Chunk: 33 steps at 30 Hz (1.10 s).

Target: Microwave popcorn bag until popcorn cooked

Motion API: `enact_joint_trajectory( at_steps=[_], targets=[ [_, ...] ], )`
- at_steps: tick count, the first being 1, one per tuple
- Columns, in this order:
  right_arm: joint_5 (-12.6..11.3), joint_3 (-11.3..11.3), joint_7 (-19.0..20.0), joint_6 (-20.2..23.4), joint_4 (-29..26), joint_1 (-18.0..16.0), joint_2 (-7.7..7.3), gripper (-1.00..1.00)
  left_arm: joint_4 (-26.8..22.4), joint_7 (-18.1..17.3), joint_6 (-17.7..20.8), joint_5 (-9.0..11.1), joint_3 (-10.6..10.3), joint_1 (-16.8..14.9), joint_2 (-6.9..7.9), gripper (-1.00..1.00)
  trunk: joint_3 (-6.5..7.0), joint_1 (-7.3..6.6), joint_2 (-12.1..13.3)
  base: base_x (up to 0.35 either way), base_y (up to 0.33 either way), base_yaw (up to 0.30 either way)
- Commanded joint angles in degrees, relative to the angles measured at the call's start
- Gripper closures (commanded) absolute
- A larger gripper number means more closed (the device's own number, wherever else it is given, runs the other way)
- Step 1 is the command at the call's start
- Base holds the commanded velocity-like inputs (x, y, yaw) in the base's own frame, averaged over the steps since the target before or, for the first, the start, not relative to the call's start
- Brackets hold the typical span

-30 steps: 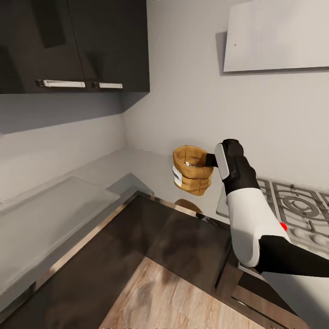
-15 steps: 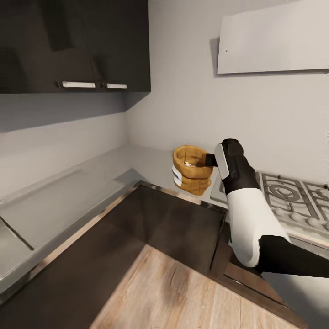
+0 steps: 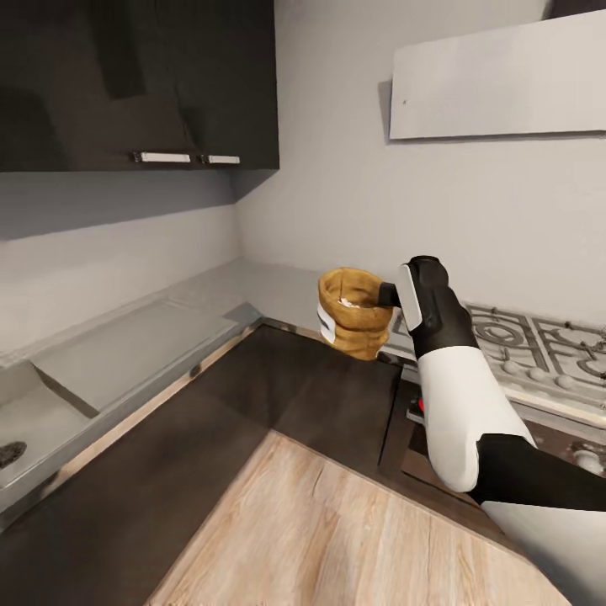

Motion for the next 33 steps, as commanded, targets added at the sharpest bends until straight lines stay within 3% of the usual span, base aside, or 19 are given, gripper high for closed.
enact_joint_trajectory(
  at_steps=[1,11,33],
  targets=[
    [-0.34,-0.14,-0.37,0.12,-0.01,-0.03,0.05,1.00,-0.03,0.02,-0.07,0.24,0.02,-0.01,0.00,-1.00,-0.06,-0.03,-0.05,-0.336,0.000,0.000],
    [0.23,-0.14,-0.54,0.12,-0.02,-0.04,0.06,1.00,-0.03,0.02,-0.02,0.30,-0.01,0.01,0.08,-1.00,-0.06,-0.03,-0.05,-0.278,0.000,0.000],
    [0.04,-0.23,-0.55,0.12,0.01,-0.04,0.06,1.00,-0.03,0.02,0.00,0.31,-0.03,0.00,0.08,-1.00,1.77,-0.03,-0.05,-0.004,0.000,0.000]
  ],
)
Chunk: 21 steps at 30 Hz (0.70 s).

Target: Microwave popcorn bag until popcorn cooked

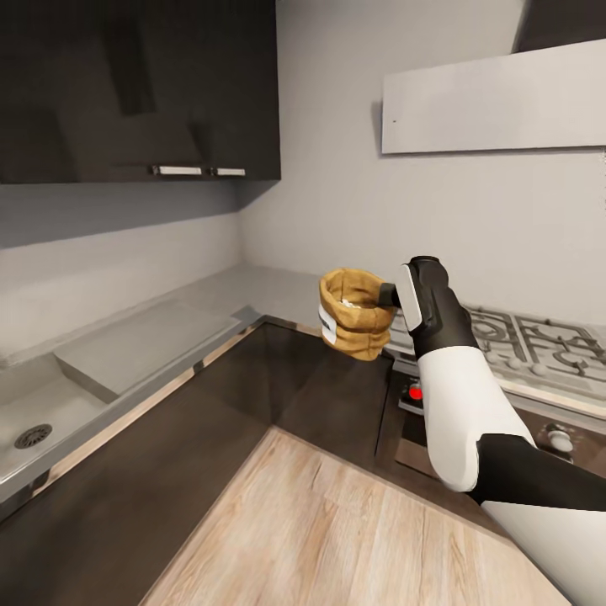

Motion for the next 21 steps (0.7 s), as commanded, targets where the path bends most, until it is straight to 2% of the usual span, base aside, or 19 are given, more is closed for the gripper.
enact_joint_trajectory(
  at_steps=[1,9,21],
  targets=[
    [-0.32,-0.14,-0.32,0.14,-0.04,-0.06,0.05,1.00,-0.03,0.03,-0.06,0.27,0.01,-0.01,-0.01,-1.00,0.03,0.00,-0.04,0.000,0.000,0.000],
    [-0.32,-0.14,-0.32,0.14,-0.02,-0.04,0.04,1.00,-0.03,0.03,-0.07,0.27,0.05,-0.01,-0.01,-1.00,0.71,0.00,-0.04,0.000,0.000,0.000],
    [-0.79,-0.31,-0.23,0.14,2.11,-0.03,-0.12,1.00,-0.03,0.03,-0.06,0.27,0.02,-0.01,0.00,-1.00,0.77,0.00,-0.04,0.000,0.000,0.000]
  ],
)
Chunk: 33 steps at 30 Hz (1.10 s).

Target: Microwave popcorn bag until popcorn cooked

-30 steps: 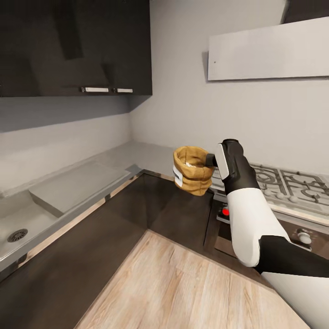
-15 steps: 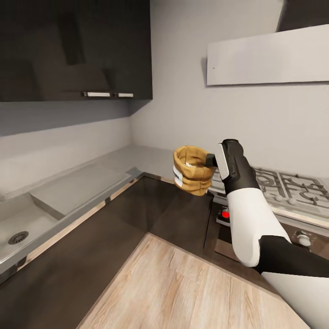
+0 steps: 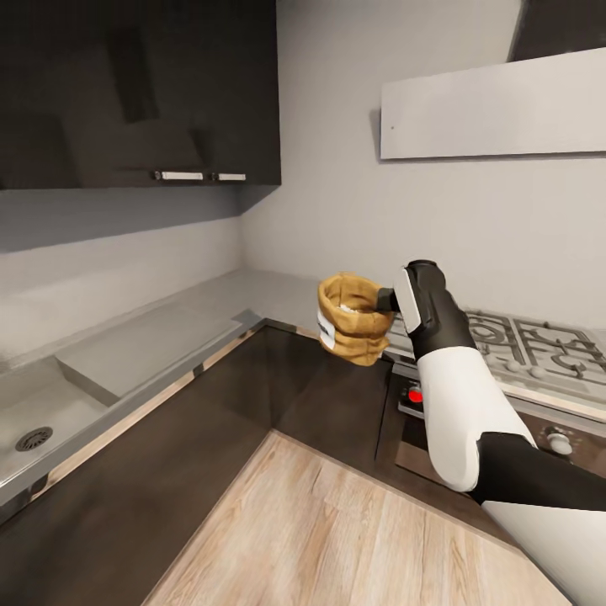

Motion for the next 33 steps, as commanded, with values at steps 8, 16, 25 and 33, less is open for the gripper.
enact_joint_trajectory(
  at_steps=[8,16,25,33],
  targets=[
    [0.28,-0.15,-0.57,-15.06,14.59,-0.04,-0.29,1.00,-0.03,0.03,-0.05,0.27,0.07,-0.01,0.07,-1.00,-0.06,0.00,-0.04,0.000,0.000,0.000],
    [0.43,-0.15,-0.14,-26.29,25.19,-0.05,-0.73,1.00,-0.03,0.03,-0.05,0.27,0.02,0.00,0.07,-1.00,-0.06,0.00,-0.04,0.000,0.000,0.000],
    [0.29,-0.15,-0.15,-26.37,26.25,0.23,-0.73,1.00,-0.03,0.03,-0.05,0.27,0.05,0.00,0.07,-1.00,-0.06,0.00,-0.04,0.000,0.000,0.000],
    [0.41,-0.15,-0.18,-26.56,26.59,2.31,-0.75,1.00,-0.03,0.03,-0.05,0.27,0.03,-0.01,0.07,-1.00,-0.06,0.00,-0.04,0.000,0.000,0.000]
  ],
)
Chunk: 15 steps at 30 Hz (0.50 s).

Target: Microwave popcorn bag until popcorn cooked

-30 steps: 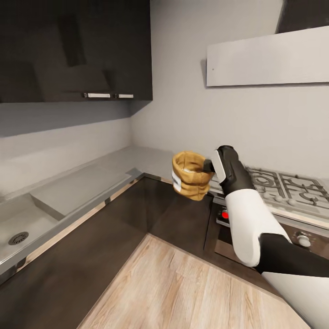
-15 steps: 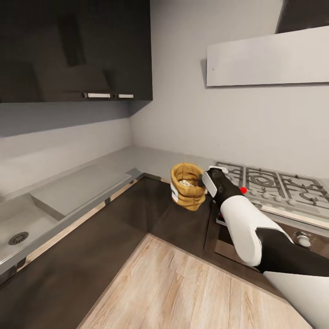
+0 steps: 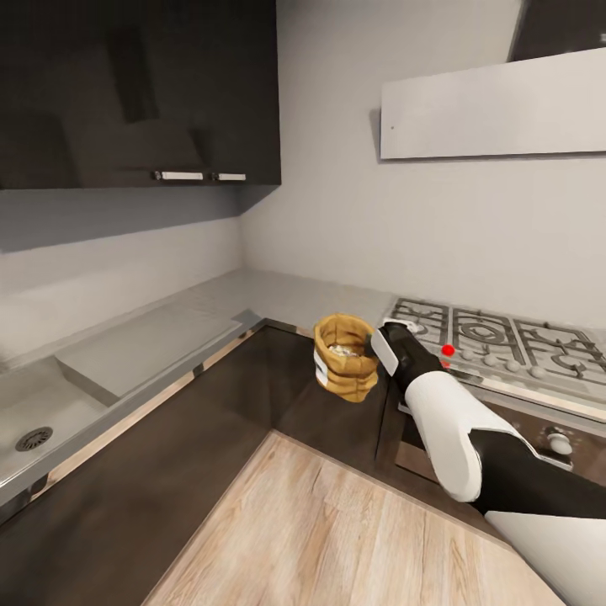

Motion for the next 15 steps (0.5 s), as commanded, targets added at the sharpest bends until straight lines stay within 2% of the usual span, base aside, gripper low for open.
enact_joint_trajectory(
  at_steps=[1,4,8,11,15],
  targets=[
    [-0.25,-0.15,-0.31,0.17,-0.08,0.43,0.04,1.00,-0.03,0.03,-0.05,0.27,0.03,-0.01,-0.01,-1.00,-0.06,0.00,-0.04,0.000,0.000,0.000],
    [0.02,-0.14,-0.50,0.04,-0.10,2.90,0.04,1.00,-0.03,0.03,-0.05,0.27,0.01,-0.01,-0.01,-1.00,-0.06,0.00,-0.04,0.000,0.000,0.000],
    [-0.31,-0.15,-0.69,0.00,-0.08,3.70,0.05,1.00,-0.03,0.03,-0.06,0.27,0.07,0.00,0.04,-1.00,-0.06,0.00,-0.04,0.000,0.000,0.000],
    [-0.04,-0.15,-0.80,-0.77,-0.10,6.42,0.04,1.00,-0.03,0.03,-0.05,0.27,0.05,-0.01,0.06,-1.00,-0.06,0.00,-0.04,0.000,0.000,0.000],
    [-0.24,-0.15,-0.83,-1.83,-0.10,7.61,0.04,1.00,-0.03,0.03,-0.05,0.27,0.06,-0.01,0.03,-1.00,-0.06,0.00,-0.04,0.000,0.000,0.000]
  ],
)
